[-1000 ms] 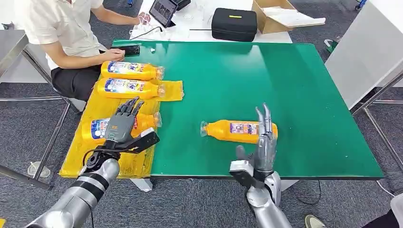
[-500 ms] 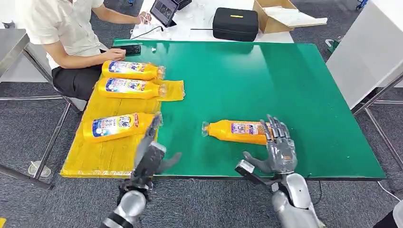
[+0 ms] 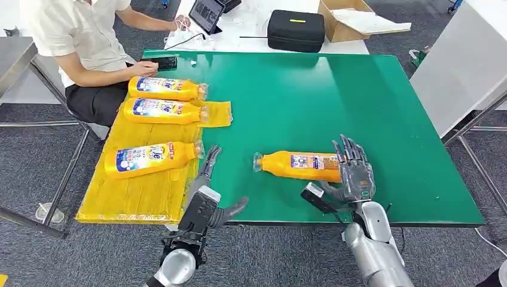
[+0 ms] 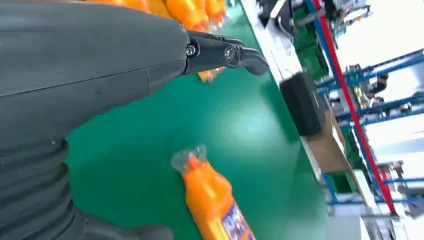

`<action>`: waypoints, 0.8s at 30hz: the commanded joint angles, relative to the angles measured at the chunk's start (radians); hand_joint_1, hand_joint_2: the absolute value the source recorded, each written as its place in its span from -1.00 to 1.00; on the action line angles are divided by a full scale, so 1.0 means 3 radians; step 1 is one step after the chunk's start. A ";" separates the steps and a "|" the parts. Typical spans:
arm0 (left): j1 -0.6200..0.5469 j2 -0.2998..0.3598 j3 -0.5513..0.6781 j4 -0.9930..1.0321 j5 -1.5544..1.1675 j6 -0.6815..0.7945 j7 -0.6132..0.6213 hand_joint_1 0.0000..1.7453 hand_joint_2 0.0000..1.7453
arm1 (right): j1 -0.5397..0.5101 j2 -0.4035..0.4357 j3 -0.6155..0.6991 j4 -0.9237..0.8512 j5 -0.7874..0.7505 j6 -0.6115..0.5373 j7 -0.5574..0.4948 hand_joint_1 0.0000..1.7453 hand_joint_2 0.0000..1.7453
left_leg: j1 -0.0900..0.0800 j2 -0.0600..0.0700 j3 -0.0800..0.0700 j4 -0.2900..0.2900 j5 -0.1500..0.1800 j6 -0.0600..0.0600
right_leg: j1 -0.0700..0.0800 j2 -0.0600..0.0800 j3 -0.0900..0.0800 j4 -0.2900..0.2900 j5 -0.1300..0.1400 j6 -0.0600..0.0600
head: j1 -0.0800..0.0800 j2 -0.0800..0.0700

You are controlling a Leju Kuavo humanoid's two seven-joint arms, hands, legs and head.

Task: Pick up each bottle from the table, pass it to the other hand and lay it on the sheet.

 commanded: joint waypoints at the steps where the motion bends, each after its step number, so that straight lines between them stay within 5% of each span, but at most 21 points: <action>1: -0.0221 0.0002 -0.0189 0.0263 0.0136 -0.0024 -0.0035 -1.00 1.00 | -0.0523 0.0072 0.0146 0.0966 0.0007 0.0004 0.0028 -1.00 1.00 | 0.0001 0.0009 0.0020 -0.0001 -0.0008 0.0001 | 0.0003 0.0004 0.0018 -0.0003 -0.0005 -0.0008 | 0.0000 0.0000; 24: -0.0284 0.0010 -0.0206 0.0360 0.0255 0.0051 -0.0010 -1.00 1.00 | -0.0723 -0.0041 0.0354 0.1513 -0.0045 0.0651 0.0540 -1.00 1.00 | 0.0002 -0.0004 0.0025 -0.0001 -0.0007 0.0001 | 0.0006 -0.0010 0.0027 -0.0004 -0.0008 -0.0009 | 0.0001 0.0000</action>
